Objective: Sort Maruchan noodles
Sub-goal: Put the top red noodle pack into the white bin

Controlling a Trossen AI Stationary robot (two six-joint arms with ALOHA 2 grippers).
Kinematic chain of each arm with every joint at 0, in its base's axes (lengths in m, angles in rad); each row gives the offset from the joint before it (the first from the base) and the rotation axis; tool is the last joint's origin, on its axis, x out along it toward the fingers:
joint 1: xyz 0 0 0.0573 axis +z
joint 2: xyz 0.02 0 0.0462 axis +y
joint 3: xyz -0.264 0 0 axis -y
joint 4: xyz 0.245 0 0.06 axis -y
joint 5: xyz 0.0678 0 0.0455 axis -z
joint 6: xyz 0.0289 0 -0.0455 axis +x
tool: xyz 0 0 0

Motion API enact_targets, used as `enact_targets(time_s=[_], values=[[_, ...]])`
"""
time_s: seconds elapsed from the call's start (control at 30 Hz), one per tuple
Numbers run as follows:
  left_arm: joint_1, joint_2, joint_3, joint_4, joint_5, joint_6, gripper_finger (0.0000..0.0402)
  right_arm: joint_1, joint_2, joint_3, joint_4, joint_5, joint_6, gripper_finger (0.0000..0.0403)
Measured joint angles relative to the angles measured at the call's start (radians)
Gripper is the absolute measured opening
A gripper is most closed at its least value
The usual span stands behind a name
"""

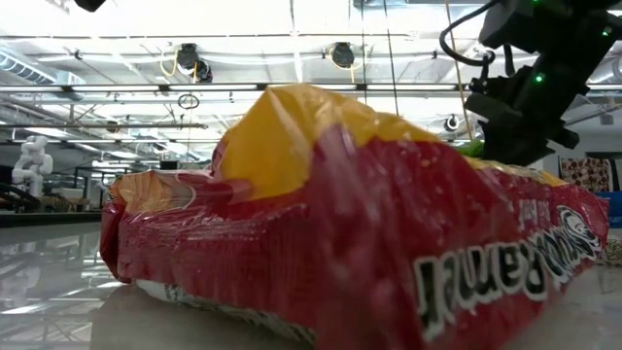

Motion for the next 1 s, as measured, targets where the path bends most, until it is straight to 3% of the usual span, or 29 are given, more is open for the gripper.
enact_targets(time_s=[0.4, 1.0], values=[[0.074, -0.001, 0.000, -0.003, 0.033, 0.071, 0.0177, 0.016, 0.000, 0.000, -0.168, -0.023, 0.115, 0.0235], [0.108, -0.002, 0.000, -0.004, 0.069, 0.123, 0.0177, 0.007, 0.000, -0.209, 0.030, -0.045, 0.114, 0.0227]])
